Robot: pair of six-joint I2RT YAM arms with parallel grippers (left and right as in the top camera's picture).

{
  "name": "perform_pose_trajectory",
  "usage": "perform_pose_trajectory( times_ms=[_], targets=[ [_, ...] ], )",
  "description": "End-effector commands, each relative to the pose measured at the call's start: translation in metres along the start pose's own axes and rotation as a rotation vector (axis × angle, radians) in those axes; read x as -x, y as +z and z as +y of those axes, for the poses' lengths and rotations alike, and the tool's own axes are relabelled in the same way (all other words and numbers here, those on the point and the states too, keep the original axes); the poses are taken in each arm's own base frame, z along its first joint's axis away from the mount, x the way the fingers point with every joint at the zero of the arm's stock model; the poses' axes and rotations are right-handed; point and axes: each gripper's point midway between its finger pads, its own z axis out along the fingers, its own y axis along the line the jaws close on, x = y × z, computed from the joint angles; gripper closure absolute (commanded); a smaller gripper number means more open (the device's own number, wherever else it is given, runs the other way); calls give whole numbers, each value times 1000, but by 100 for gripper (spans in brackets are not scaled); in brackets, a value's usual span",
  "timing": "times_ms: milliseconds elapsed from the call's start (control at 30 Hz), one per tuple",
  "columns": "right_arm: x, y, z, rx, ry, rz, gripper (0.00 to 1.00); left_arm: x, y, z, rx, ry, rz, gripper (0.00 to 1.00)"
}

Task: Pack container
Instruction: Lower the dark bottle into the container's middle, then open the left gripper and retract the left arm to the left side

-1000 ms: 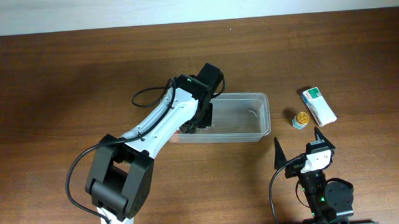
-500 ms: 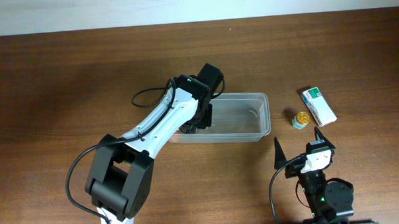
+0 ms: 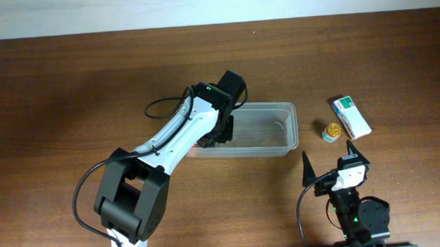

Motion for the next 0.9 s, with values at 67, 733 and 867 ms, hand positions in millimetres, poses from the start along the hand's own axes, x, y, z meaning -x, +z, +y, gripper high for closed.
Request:
perform_pose_trajectory(
  times_ms=[67, 733, 867],
  targets=[
    [-2, 0, -3, -13, -2, 3, 2, 0, 3, 3, 24, -9, -1, 66],
    [-2, 0, -3, -13, -2, 3, 2, 4, 2, 8, 55, 25, -22, 59],
    [-2, 0, -3, -13, -2, 3, 2, 7, -1, 7, 50, 26, -30, 59]
  ],
)
